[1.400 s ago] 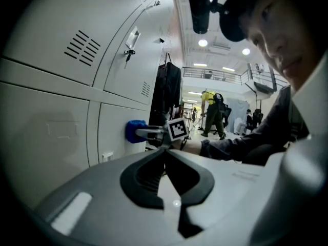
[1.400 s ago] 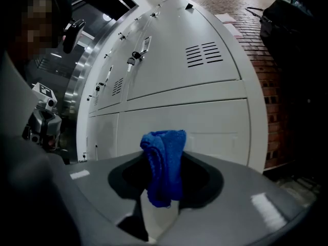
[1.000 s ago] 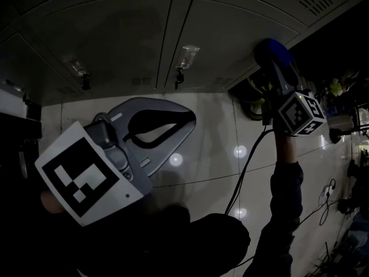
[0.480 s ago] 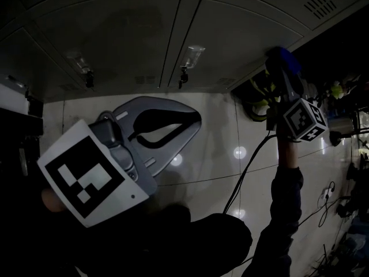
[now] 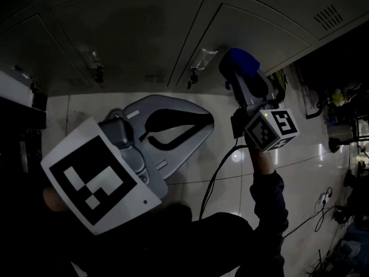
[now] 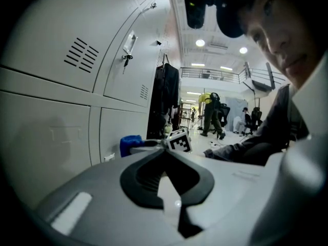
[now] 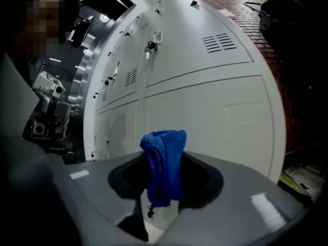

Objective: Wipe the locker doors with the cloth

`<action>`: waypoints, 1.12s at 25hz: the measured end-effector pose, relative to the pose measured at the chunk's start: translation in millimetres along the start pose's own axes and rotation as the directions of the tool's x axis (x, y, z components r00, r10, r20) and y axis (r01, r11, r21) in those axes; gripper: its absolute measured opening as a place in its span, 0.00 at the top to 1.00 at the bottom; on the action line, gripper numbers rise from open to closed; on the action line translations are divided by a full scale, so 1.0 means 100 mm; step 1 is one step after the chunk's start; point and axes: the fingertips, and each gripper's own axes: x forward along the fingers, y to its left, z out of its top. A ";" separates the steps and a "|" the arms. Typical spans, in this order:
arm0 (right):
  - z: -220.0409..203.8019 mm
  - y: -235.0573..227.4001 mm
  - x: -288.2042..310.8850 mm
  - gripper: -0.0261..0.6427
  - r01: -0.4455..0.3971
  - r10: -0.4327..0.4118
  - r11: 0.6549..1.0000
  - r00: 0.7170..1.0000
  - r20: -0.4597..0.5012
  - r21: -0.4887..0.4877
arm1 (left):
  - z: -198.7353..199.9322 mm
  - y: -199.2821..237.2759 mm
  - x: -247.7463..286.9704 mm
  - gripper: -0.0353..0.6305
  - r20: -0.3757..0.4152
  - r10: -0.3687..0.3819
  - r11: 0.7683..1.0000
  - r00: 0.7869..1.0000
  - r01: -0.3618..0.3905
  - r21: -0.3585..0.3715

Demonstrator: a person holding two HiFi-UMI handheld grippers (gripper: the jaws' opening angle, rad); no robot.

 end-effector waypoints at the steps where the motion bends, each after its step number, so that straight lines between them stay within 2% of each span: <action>1: -0.02 0.09 0.07 0.75 -0.017 0.017 1.000 1.000 -0.004 -0.001 | 0.00 0.00 -0.02 0.98 0.001 0.002 1.000 1.000 -0.002 -0.001; 8: -0.09 0.53 0.47 0.75 -0.116 0.116 0.993 0.993 -0.029 0.011 | 0.05 0.00 -0.10 0.98 0.013 0.001 1.000 1.000 -0.001 -0.001; 14: -0.12 0.48 0.56 0.74 -0.116 0.116 0.993 0.992 -0.049 0.013 | 0.07 0.03 -0.12 0.98 0.022 0.003 1.000 1.000 -0.003 -0.002; 24: -0.14 0.04 0.33 0.74 -0.042 0.043 0.999 0.998 -0.056 0.013 | 0.01 0.03 -0.06 0.98 0.002 0.002 1.000 1.000 -0.002 0.008; 28: -0.17 -0.17 0.22 0.74 -0.006 0.007 1.000 0.998 -0.056 0.015 | -0.01 0.03 0.00 0.98 0.001 -0.001 1.000 1.000 0.001 -0.010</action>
